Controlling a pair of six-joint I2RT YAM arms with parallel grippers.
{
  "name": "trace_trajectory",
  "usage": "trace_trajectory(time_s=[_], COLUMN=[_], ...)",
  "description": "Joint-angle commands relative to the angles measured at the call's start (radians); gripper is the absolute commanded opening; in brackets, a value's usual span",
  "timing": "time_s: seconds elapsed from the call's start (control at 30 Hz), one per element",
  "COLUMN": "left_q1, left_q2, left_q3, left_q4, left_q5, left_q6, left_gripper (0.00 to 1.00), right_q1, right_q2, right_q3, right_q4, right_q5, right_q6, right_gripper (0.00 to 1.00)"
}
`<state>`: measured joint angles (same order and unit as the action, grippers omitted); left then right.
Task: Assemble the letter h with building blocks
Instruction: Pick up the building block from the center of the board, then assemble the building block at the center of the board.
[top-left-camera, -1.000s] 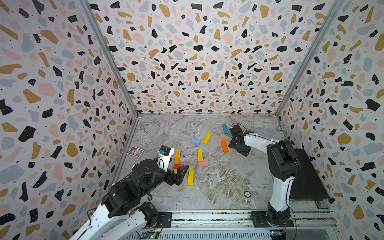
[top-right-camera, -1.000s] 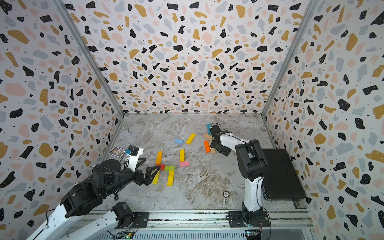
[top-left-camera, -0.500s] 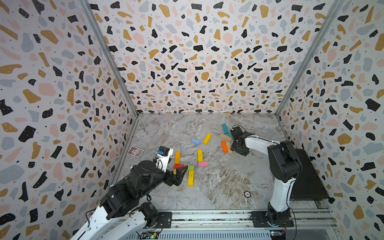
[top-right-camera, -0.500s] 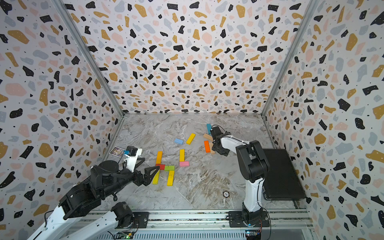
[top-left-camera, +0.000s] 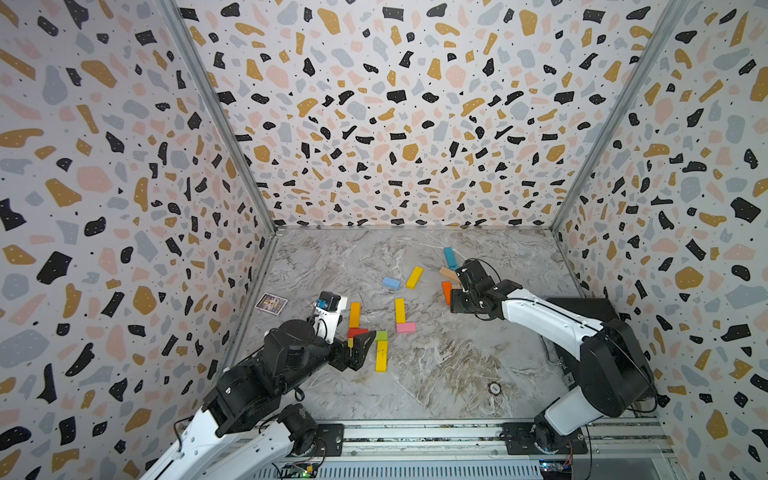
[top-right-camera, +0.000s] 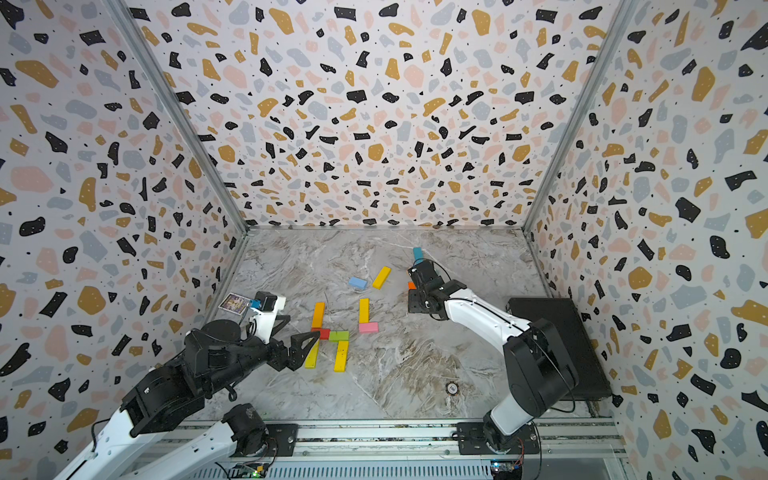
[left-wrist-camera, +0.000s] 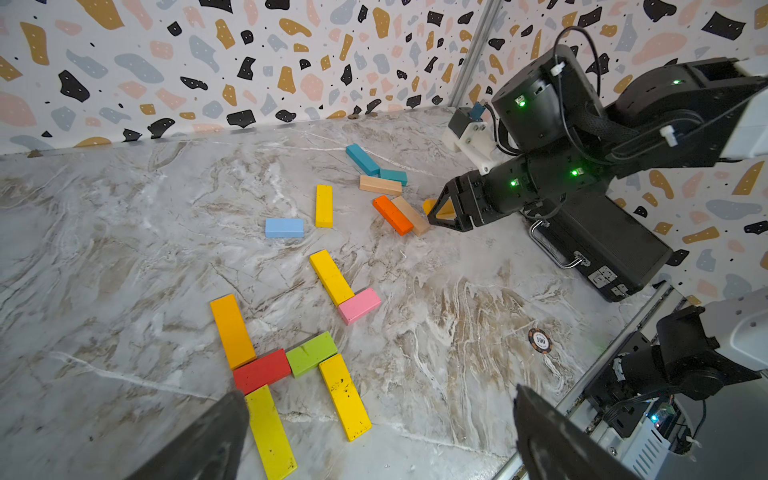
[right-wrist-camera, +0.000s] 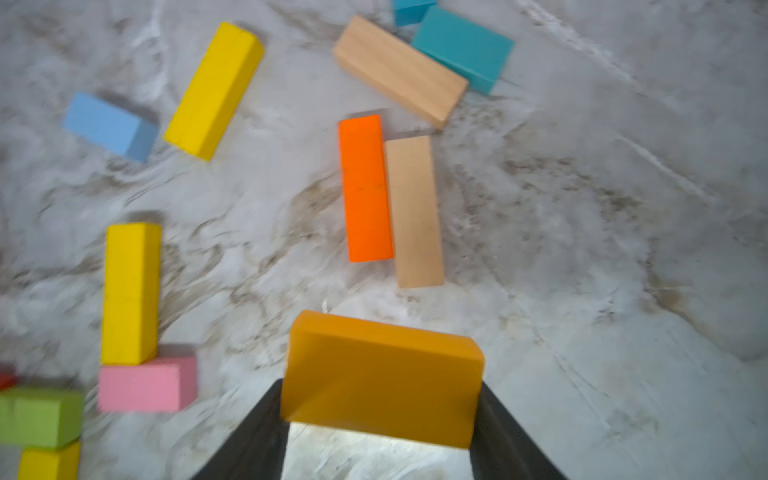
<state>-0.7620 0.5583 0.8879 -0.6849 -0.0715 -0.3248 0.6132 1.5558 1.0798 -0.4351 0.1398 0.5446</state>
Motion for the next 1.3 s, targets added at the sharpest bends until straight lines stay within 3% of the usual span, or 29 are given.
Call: trace_trajectory(time_s=[0.0,0.3,0.63,1.27], left_q1=[0.005,0.005,0.005,0.006], left_q2=[0.003,0.014,0.019,0.011], left_q3=[-0.007,-0.006,-0.003,-0.001], left_q4=[0.03,0.027,0.028,0.025], left_q5=[-0.019,-0.032,-0.037,-0.033], left_q6=[0.016,0.015,0.017,0.016], left_gripper=[0.99,0.99,0.99,0.99], right_q1=[0.066,0.186,0.187,0.177], right_q2=[0.004,0.146,0.208,0.306], right_q3=[-0.021,0.009,0.028,0.141], right_q4=[-0.048,-0.003,0.052,-0.022], right_q5=[-0.064,-0.112,-0.123,-0.073], right_q6=[-0.061,-0.036,-0.024,-0.066], right_gripper=[0.6,0.61,0.61,0.62])
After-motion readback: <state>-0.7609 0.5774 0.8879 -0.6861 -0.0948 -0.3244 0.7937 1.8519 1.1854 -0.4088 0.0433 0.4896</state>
